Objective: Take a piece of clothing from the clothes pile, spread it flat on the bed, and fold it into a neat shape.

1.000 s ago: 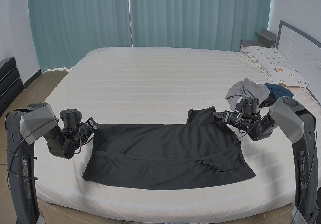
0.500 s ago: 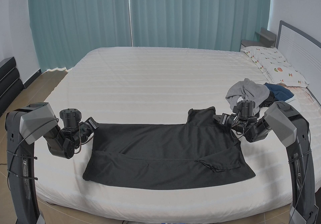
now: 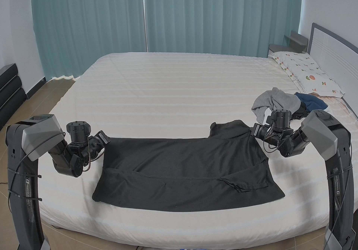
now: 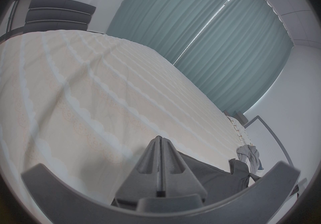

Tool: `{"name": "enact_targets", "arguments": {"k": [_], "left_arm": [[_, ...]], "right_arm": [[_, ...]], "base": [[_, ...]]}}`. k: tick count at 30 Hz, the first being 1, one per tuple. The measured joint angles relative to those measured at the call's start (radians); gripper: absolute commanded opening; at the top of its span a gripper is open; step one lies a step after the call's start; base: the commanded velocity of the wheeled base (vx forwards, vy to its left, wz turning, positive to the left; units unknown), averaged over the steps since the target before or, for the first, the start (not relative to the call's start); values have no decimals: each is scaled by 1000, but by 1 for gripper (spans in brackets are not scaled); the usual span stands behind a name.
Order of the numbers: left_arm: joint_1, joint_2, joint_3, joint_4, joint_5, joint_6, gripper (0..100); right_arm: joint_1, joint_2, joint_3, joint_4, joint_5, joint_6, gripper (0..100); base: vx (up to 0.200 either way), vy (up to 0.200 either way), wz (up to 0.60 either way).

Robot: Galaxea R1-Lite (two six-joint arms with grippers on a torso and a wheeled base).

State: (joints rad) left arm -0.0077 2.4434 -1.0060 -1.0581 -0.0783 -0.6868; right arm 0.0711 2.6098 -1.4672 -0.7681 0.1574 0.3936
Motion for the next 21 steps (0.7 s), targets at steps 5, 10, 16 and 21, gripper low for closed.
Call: {"name": "enact_targets", "arguments": {"k": [5,10,16,21], "left_arm": [[9,-7,1,0,0,0,0],[22,-18,1,0,-1,0,0],[30,-34,6,-2,-1,0,0],[42,-51,9,-5,-3,0,0]], "right_arm": [[-5,-23,14,-60,-3,72,0],[-5,-34,28,-104,-6,91,0],[-3,-43,49,-166,-18,102,0],[-7,-49,68,-216,-39,128,0]], "base": [[0,0,0],[0,0,0],[0,0,0],[0,0,0]]}}
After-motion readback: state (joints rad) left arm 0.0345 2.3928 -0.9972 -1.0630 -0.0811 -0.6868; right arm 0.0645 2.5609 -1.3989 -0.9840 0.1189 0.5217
